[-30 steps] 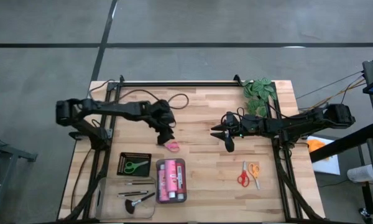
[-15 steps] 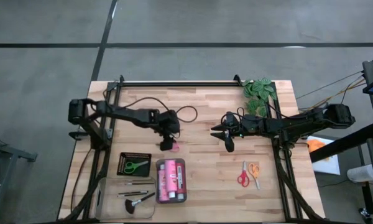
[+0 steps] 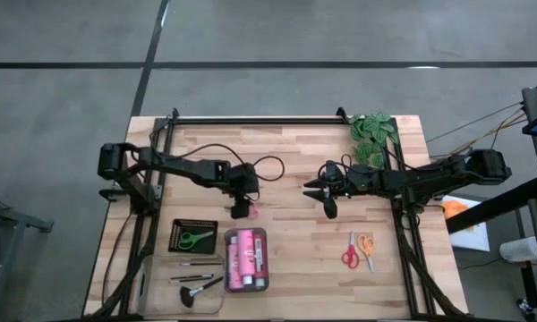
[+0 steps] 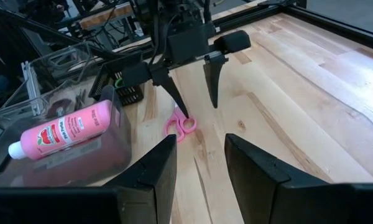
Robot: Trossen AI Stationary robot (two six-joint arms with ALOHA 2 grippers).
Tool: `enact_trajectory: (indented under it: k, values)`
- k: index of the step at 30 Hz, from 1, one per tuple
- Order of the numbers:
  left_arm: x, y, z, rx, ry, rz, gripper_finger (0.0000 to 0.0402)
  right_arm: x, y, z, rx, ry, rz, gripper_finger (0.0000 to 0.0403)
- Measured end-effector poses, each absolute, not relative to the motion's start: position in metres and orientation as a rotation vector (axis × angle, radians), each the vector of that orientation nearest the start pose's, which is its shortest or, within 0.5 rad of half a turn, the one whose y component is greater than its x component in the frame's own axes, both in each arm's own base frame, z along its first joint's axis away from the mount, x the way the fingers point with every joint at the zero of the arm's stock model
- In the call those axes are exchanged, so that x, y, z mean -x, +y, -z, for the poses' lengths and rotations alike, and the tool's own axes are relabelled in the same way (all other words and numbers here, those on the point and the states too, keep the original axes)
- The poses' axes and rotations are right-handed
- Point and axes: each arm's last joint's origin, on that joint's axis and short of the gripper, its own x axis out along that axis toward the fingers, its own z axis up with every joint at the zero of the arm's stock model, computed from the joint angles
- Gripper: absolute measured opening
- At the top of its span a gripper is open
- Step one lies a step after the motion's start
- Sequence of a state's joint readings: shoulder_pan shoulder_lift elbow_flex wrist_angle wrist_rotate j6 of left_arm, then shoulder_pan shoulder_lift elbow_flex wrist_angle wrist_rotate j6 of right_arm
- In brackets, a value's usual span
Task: Pick & Place Paint Supplies
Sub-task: Put the pink scissors into the black bin
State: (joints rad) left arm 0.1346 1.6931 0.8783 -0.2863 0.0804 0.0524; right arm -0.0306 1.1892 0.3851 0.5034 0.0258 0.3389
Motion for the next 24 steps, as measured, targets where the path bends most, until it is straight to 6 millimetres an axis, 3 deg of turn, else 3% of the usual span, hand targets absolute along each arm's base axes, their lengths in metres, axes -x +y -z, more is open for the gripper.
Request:
enact_trajectory:
  k: [13,19,24]
  values:
    - [-0.309,0.036,-0.121,0.106,1.159,-0.03,0.0222,-0.227,-0.008,-0.185,-0.337,0.289,0.106,0.0133]
    - [-0.309,0.036,-0.122,0.118,1.157,-0.039,0.0221,-0.227,-0.008,-0.185,-0.337,0.288,0.106,0.0133]
    - [-0.309,0.036,-0.121,0.114,1.161,-0.045,0.0188,-0.227,-0.008,-0.185,-0.337,0.288,0.107,0.0133]
